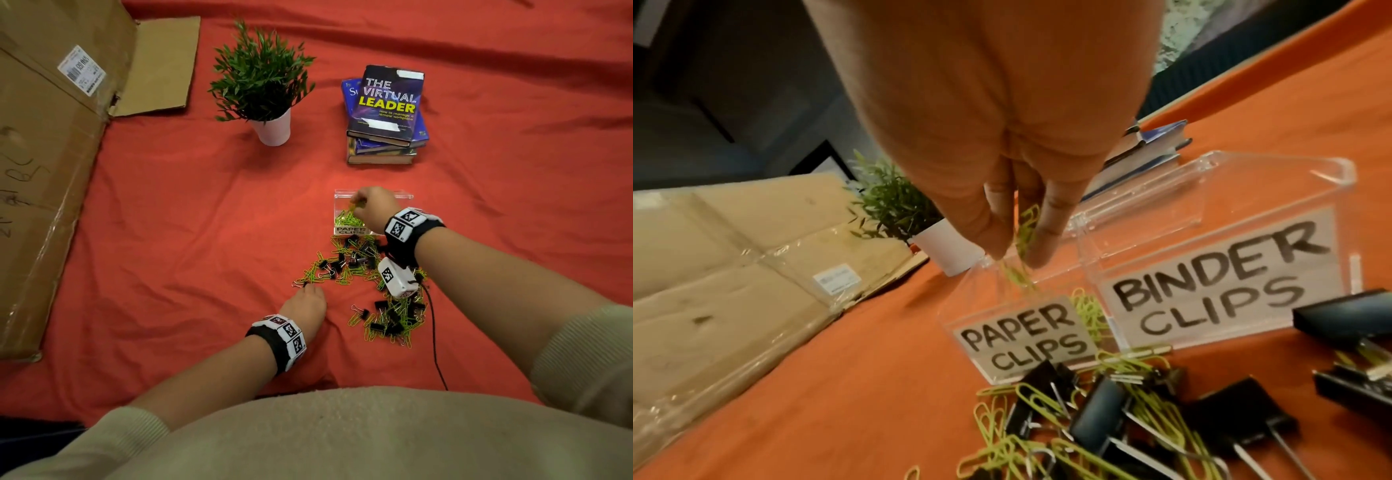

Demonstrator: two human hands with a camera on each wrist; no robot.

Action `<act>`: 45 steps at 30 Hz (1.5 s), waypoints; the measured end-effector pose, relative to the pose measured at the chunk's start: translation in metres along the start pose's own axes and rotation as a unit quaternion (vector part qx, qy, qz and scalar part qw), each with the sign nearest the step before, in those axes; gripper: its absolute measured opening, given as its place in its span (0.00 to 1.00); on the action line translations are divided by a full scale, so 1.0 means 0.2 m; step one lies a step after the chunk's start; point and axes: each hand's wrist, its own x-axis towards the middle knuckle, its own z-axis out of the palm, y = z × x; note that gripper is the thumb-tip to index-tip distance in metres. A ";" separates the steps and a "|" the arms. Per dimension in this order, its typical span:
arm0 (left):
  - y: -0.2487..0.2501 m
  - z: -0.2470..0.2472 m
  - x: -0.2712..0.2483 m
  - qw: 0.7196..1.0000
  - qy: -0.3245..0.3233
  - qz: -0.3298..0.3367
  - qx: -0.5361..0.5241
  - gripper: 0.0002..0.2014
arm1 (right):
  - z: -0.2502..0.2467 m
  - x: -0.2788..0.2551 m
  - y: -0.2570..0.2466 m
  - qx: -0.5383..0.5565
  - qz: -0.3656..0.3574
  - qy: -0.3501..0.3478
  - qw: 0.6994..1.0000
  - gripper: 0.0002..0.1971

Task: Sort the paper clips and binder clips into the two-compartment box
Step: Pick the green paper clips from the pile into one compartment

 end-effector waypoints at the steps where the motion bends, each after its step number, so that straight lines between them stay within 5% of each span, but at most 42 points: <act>1: 0.00 0.00 0.00 1.000 -0.006 -0.001 -0.003 0.13 | 0.01 0.00 0.01 -0.010 -0.003 -0.008 1.000 0.15; 8: -0.03 -0.15 0.04 0.995 -0.011 0.021 -0.099 0.12 | 0.02 -0.20 0.12 0.026 -0.039 0.036 0.998 0.12; 15: 0.12 -0.60 0.34 0.985 0.082 0.064 -0.141 0.12 | 0.25 -0.55 0.26 -0.155 -0.153 -0.183 0.959 0.10; 21: 0.17 -0.67 0.58 0.987 0.107 0.066 -0.103 0.14 | 0.34 -0.58 0.33 -0.182 -0.149 -0.163 0.958 0.12; 26: 0.12 -0.52 0.41 0.969 0.185 0.121 -0.112 0.14 | 0.32 -0.55 0.36 -0.171 -0.131 -0.113 0.970 0.12; 30: 0.09 -0.29 0.17 0.980 0.063 0.157 -0.103 0.09 | 0.30 -0.52 0.35 -0.141 -0.138 -0.075 0.977 0.10; 34: 0.05 -0.06 0.01 0.985 -0.043 0.146 -0.083 0.14 | 0.29 -0.58 0.34 -0.157 -0.177 -0.145 0.961 0.07; 37: 0.01 0.02 -0.04 0.985 -0.051 0.127 -0.106 0.15 | 0.30 -0.61 0.36 -0.200 -0.176 -0.170 0.949 0.10; 41: 0.00 0.03 -0.05 0.987 -0.049 0.115 -0.098 0.16 | 0.30 -0.61 0.36 -0.182 -0.176 -0.120 0.960 0.11; 45: 0.12 -0.01 -0.03 0.992 0.009 0.101 -0.081 0.12 | 0.35 -0.60 0.33 -0.239 -0.190 -0.108 0.946 0.13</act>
